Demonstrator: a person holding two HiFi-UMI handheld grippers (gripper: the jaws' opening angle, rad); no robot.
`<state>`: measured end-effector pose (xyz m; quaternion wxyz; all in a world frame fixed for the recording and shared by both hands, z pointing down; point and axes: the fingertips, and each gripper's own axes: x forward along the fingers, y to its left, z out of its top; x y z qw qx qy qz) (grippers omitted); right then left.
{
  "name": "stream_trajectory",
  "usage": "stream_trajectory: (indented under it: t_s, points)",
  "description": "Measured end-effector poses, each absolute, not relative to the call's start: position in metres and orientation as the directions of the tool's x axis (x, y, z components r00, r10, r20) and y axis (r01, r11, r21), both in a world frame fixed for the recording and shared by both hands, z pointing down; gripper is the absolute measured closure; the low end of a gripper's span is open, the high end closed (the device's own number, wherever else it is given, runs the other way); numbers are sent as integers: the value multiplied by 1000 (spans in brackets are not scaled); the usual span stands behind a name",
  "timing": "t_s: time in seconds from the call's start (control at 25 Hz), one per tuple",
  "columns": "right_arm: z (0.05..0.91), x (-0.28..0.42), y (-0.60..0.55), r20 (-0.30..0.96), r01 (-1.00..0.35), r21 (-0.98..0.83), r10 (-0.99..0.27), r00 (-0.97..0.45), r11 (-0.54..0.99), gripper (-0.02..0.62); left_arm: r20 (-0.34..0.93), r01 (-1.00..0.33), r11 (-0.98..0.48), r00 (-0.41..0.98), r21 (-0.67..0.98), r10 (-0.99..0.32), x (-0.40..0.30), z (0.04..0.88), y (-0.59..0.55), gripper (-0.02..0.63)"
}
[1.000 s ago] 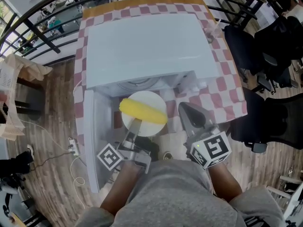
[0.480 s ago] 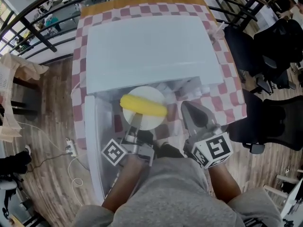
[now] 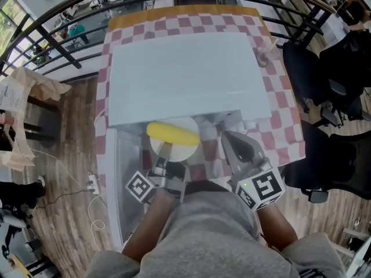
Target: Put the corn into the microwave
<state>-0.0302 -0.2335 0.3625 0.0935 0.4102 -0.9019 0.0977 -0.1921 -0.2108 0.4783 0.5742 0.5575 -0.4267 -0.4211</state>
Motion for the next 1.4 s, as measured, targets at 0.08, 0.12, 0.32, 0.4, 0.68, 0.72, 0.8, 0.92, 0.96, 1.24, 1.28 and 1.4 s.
stream_trajectory:
  t_s: [0.08,0.12,0.32,0.4,0.68,0.72,0.8,0.92,0.96,1.24,1.28,1.4]
  points:
    - [360,-31,-238,230,-745,-106,-713,-663,659,595,35,12,39,258,999,-966,-197,486,-215,589]
    - [359,-31,-240,221,-740,-108,-710,-669,664,595,40,15,45,248,999,-968,-198,489,-217,589]
    - [357,-25,-240,195,-715,-108,-690,-697,691,595,76,-18,74,223,997,-972,-203,513,-231,589]
    - [358,-22,-239,195,-708,-109,-683,-704,698,595,83,-19,81,214,997,-973,-205,520,-238,589]
    - [359,-15,-235,203,-688,-111,-661,-722,718,597,122,-12,121,188,993,-975,-205,539,-257,589]
    - [359,-13,-235,205,-687,-112,-659,-723,718,597,128,-15,127,188,992,-974,-204,541,-259,589]
    - [360,-11,-236,206,-685,-116,-657,-725,719,595,138,-21,137,187,990,-973,-202,543,-262,589]
    - [359,-9,-237,199,-682,-120,-656,-729,722,595,153,-38,148,191,988,-970,-201,547,-264,589]
    - [358,-8,-237,196,-681,-118,-655,-730,723,595,158,-44,153,191,987,-969,-201,548,-265,589]
    - [358,-6,-241,192,-676,-116,-652,-734,728,597,176,-49,170,175,984,-969,-203,558,-267,589]
    - [358,-6,-242,191,-676,-116,-651,-735,728,595,174,-59,166,174,984,-969,-205,560,-268,589]
    - [358,-7,-242,191,-674,-115,-649,-736,730,595,178,-59,170,173,984,-969,-204,559,-270,588]
